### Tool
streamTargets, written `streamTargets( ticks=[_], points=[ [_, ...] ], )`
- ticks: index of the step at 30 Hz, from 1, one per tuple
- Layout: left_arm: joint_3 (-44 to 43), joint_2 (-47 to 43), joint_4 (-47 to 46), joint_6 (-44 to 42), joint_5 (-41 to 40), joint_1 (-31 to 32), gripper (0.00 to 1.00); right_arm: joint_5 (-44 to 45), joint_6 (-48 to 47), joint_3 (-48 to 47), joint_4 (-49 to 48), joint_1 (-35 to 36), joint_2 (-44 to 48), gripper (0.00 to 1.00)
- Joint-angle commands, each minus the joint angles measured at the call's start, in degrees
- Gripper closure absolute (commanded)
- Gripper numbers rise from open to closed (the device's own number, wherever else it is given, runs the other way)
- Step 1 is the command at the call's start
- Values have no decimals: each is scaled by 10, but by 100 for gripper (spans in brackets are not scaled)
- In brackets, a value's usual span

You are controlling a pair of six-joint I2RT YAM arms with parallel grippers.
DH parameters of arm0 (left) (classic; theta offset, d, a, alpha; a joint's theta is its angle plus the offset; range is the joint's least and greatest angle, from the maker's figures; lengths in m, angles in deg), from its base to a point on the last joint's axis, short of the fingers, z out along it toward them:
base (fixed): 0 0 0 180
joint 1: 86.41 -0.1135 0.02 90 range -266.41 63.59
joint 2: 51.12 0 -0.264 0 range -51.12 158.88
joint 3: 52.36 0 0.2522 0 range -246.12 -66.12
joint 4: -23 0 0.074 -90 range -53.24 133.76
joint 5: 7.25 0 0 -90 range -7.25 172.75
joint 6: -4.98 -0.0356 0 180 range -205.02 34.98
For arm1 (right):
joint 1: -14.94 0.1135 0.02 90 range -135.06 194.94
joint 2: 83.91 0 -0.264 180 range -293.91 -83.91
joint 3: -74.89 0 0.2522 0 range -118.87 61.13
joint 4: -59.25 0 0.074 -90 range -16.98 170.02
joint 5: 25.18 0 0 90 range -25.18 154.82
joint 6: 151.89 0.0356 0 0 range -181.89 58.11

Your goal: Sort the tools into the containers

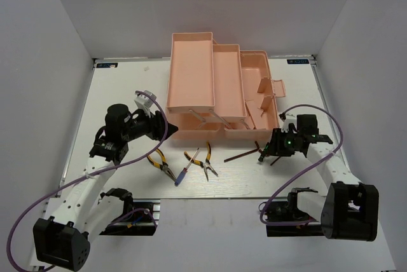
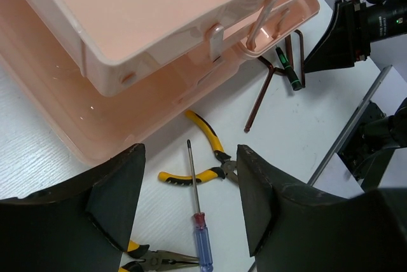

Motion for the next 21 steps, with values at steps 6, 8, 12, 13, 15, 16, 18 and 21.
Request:
streamTargets(
  ticks=[6,8,12,13,15,16,18,21],
  points=[
    [-12,10,1,-6,0,3,29,-3,88,36,-81,45,2,57],
    [-12,10,1,-6,0,3,29,-4,102,36,-93,51,-3,57],
    [-12,15,6,-12,0,3,29,12,106,36,-96,64,-18,52],
    [-12,21,6,-12,0,3,29,13,107,35,-98,66,-18,52],
    [-12,21,6,-12,0,3,29,20,110,36,-98,70,-20,52],
    [-12,21,6,-12,0,3,29,23,113,36,-96,71,-21,52],
    [-12,21,6,-12,0,3,29,35,117,35,-91,73,-20,52],
    [-12,21,6,-12,0,3,29,41,125,36,-86,72,-18,50]
  ],
)
